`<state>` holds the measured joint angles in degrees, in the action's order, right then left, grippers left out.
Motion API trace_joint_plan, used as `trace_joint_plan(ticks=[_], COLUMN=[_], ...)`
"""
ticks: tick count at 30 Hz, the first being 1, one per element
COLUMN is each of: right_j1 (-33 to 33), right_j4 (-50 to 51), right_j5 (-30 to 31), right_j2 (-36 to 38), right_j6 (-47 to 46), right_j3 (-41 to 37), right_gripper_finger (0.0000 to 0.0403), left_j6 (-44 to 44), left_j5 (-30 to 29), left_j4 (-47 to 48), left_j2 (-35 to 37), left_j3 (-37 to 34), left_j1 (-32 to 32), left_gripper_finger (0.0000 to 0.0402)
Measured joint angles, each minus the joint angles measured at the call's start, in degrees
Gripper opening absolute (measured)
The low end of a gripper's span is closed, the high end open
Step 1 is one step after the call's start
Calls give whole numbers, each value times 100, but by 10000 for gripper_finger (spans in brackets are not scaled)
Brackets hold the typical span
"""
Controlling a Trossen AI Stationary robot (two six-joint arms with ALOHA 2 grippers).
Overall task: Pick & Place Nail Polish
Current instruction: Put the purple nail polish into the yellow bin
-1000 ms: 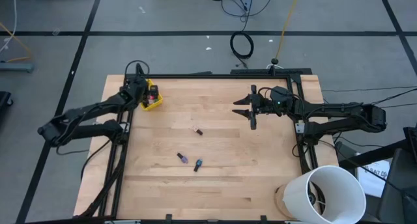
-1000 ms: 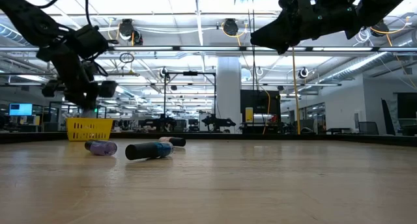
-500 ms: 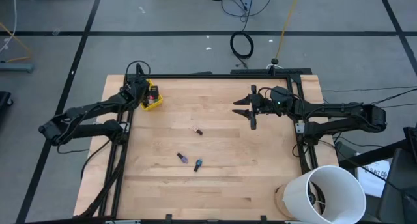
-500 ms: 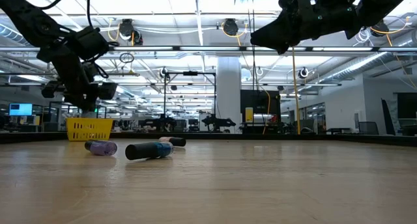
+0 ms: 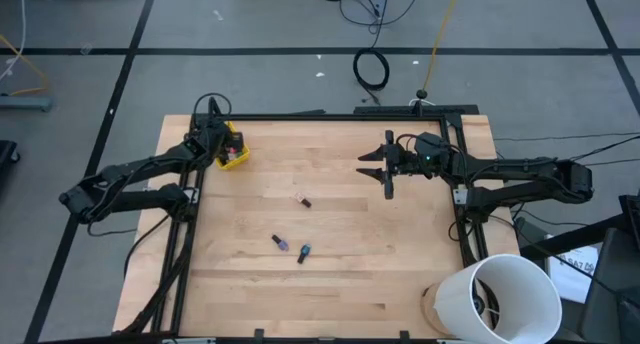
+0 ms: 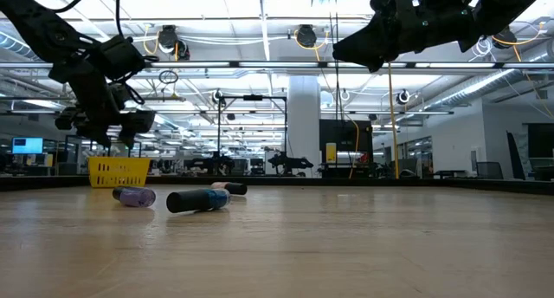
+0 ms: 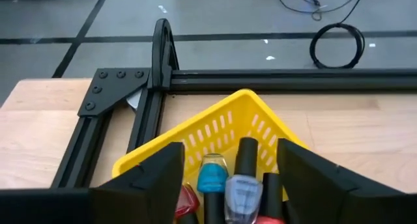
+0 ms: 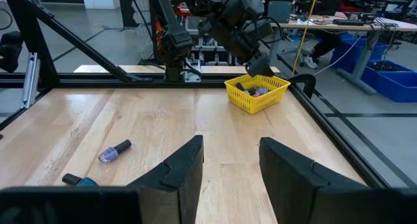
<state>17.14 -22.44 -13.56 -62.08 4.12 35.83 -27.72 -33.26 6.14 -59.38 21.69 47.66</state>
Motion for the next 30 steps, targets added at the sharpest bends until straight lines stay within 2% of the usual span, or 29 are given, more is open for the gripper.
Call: trace_joint_plan(ticks=[8,16,19,21,24,30], right_j1=[1,-1,-1,0,0,3], right_j4=[0,0,0,0,0,0], right_j5=[0,0,0,0,1,22], right_j2=[0,0,2,1,0,0], right_j6=[0,0,0,0,5,11], right_j3=[0,0,0,0,0,0], right_gripper_finger=[139,139,139,139,139,139], left_j6=[20,22,50,532,1314,1456], left_j5=[22,28,259,771,2174,4846], left_j4=[19,15,57,157,13,-627], left_j2=[5,5,59,188,328,372], left_j3=[0,0,0,0,0,4], left_j1=[-15,-11,-59,-185,-445,-1057], left_gripper_finger=[279,278,274,269,257,242])
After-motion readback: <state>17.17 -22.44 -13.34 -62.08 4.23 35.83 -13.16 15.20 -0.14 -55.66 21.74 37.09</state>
